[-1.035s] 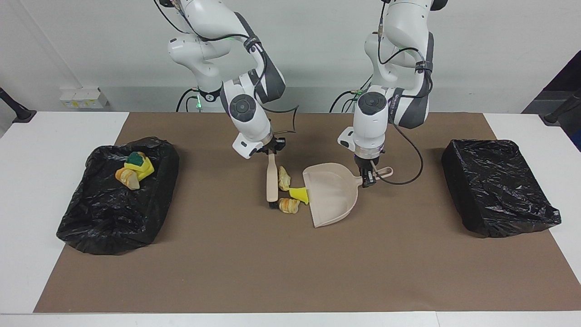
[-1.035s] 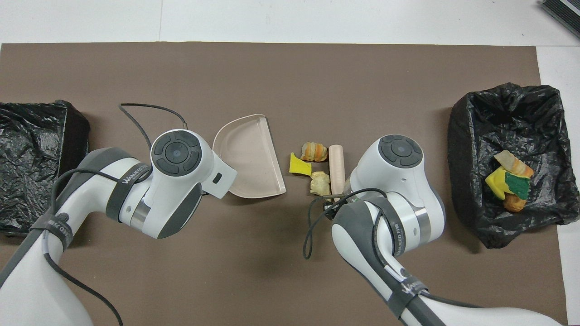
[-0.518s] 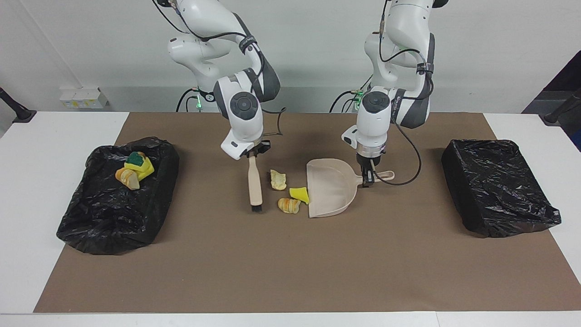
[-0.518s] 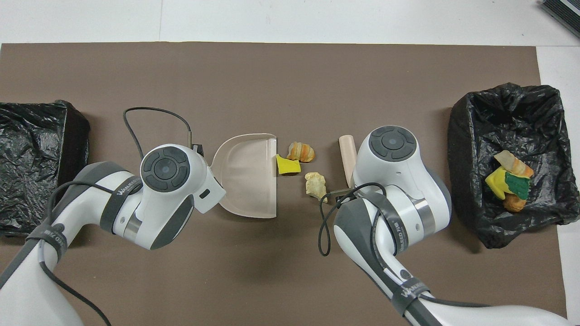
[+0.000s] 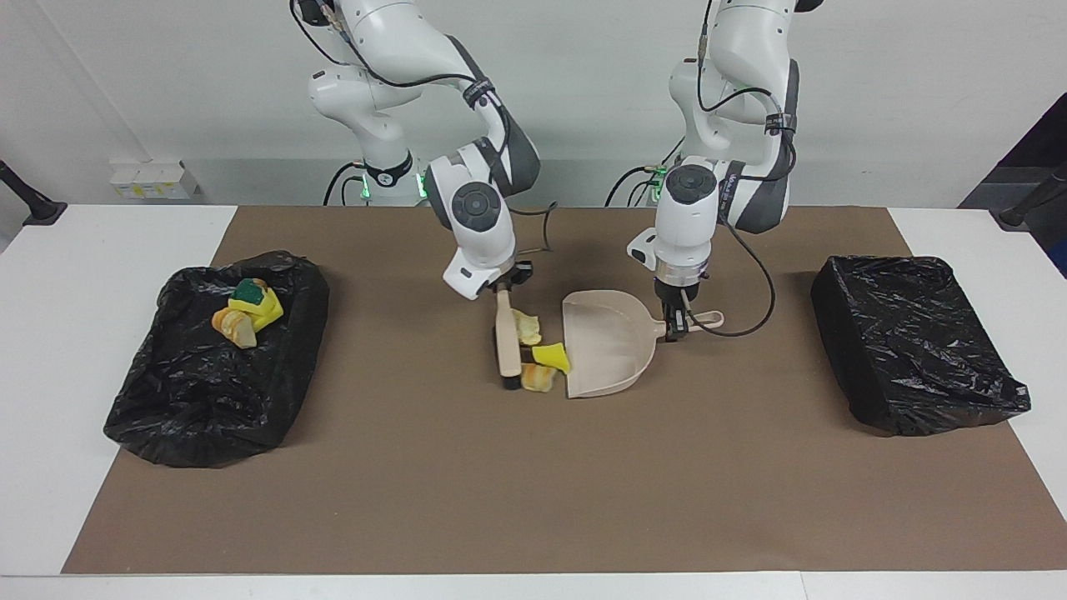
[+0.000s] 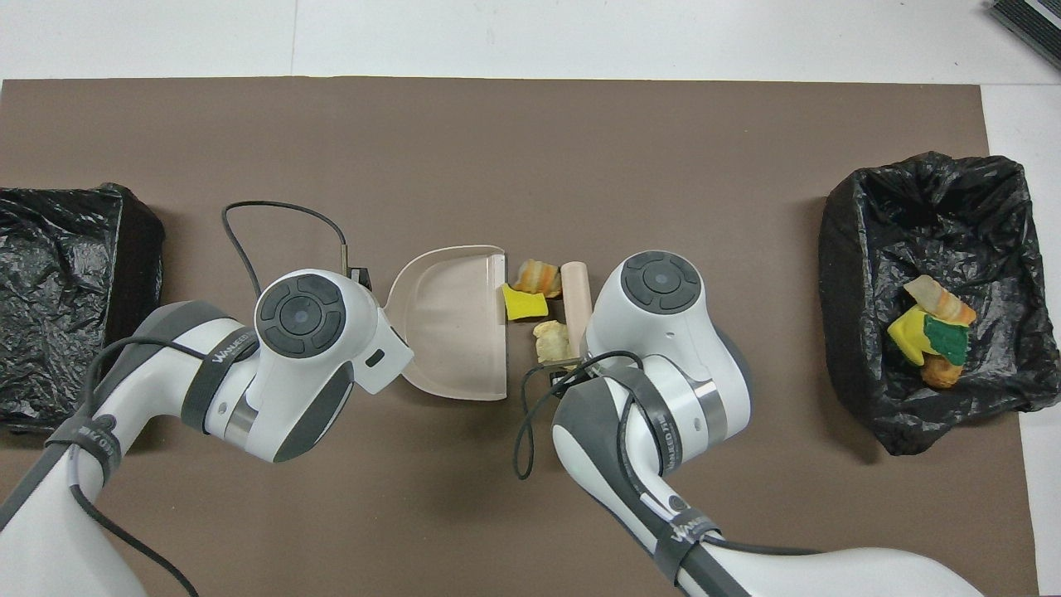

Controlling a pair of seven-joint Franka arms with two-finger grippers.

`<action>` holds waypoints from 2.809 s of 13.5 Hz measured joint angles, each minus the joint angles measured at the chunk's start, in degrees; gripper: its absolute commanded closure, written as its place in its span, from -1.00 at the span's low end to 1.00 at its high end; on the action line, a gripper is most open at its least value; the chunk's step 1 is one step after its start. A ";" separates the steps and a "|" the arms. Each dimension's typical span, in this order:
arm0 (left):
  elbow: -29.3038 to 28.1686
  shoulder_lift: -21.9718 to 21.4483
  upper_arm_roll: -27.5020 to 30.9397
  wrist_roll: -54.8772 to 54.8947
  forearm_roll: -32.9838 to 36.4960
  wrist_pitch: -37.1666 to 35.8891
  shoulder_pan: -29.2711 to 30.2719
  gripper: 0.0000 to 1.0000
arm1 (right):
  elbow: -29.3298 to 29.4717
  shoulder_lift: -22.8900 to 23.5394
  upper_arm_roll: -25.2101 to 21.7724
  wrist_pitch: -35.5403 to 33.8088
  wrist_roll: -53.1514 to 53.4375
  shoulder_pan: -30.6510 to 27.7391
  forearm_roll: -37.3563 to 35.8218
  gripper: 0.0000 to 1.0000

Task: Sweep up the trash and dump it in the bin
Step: 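Sweep remaining scraps into the dustpan with the right gripper's brush, then carry the dustpan with the left gripper and tip it into the bin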

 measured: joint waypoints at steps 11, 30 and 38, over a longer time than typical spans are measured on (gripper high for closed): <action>-0.20 -0.42 0.08 -2.10 0.00 -1.57 0.98 1.00 | 0.64 -8.41 -0.82 -5.12 3.17 1.78 6.41 1.00; 2.40 -16.35 1.38 19.13 -0.29 -11.55 37.58 1.00 | -23.79 -18.66 0.21 0.93 13.78 12.98 0.02 1.00; 8.08 -14.75 1.84 23.69 4.42 -11.51 51.48 1.00 | -22.65 -18.40 0.15 2.62 15.34 12.99 2.37 -1.00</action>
